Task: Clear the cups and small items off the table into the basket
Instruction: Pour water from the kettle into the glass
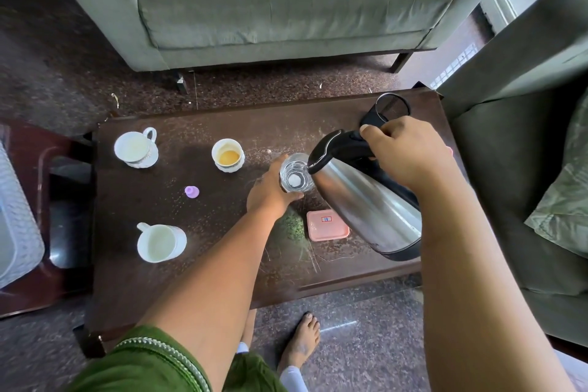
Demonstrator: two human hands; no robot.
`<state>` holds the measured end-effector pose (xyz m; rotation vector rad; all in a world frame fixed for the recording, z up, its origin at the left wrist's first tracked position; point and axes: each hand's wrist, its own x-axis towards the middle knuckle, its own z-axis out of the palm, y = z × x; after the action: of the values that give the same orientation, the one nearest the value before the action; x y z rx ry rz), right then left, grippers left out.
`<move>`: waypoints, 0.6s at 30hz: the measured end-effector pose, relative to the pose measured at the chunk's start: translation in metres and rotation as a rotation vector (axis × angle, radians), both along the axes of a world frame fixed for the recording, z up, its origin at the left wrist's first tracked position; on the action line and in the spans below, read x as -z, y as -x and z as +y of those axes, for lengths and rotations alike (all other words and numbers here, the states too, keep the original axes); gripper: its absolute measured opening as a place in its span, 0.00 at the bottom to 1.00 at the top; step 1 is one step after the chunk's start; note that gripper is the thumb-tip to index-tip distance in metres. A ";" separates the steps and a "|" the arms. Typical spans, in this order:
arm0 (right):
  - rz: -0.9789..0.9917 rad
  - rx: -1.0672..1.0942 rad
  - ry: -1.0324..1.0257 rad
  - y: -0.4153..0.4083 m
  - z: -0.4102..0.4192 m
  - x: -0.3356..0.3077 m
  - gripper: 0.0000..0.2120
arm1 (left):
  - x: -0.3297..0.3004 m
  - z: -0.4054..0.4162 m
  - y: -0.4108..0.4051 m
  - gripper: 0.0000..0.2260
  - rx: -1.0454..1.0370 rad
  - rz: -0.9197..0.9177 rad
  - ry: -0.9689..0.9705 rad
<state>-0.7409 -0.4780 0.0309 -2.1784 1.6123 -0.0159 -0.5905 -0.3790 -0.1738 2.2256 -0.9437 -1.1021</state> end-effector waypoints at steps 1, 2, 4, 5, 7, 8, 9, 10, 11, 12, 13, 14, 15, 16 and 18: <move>-0.004 0.002 -0.004 0.000 -0.001 0.000 0.23 | 0.000 -0.001 0.000 0.40 -0.002 0.002 0.000; -0.012 0.003 -0.010 0.000 -0.001 0.001 0.24 | 0.000 -0.001 0.000 0.40 -0.002 0.004 0.002; -0.034 0.009 -0.027 0.000 -0.002 0.002 0.24 | 0.000 0.000 0.000 0.40 0.001 0.009 0.003; -0.042 0.013 -0.032 0.000 -0.002 0.002 0.24 | 0.000 0.001 0.000 0.41 0.000 0.012 0.004; -0.042 0.016 -0.030 0.000 -0.003 0.002 0.24 | 0.000 0.001 0.000 0.41 -0.001 0.012 0.003; -0.040 0.016 -0.029 0.001 -0.003 0.002 0.24 | 0.000 0.000 0.000 0.41 -0.001 0.010 0.005; -0.038 0.013 -0.028 0.001 -0.004 0.002 0.24 | 0.000 0.000 0.000 0.40 -0.004 0.010 0.006; -0.035 0.009 -0.030 0.001 -0.004 0.002 0.24 | 0.000 -0.001 0.000 0.40 -0.007 0.012 0.009; -0.032 0.005 -0.032 0.001 -0.004 0.002 0.24 | 0.000 -0.001 0.000 0.40 -0.011 0.015 0.011; -0.028 0.003 -0.036 0.001 -0.003 0.003 0.24 | 0.000 0.000 0.000 0.40 -0.011 0.018 0.012; -0.025 0.003 -0.039 0.001 -0.002 0.003 0.24 | 0.000 0.000 0.000 0.40 -0.013 0.021 0.009; -0.024 0.004 -0.041 0.000 -0.002 0.003 0.24 | 0.000 0.000 0.000 0.40 -0.014 0.022 0.008; -0.023 0.005 -0.040 0.000 -0.002 0.003 0.24 | -0.001 0.001 0.000 0.40 -0.017 0.021 0.005; -0.023 0.006 -0.039 0.000 -0.002 0.003 0.24 | -0.001 0.000 0.000 0.39 -0.017 0.018 0.005; -0.024 0.007 -0.036 0.000 -0.002 0.002 0.24 | -0.002 0.000 0.000 0.39 -0.013 0.011 0.003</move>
<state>-0.7405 -0.4798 0.0284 -2.1377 1.5950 -0.0152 -0.5907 -0.3787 -0.1717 2.2176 -0.9241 -1.1054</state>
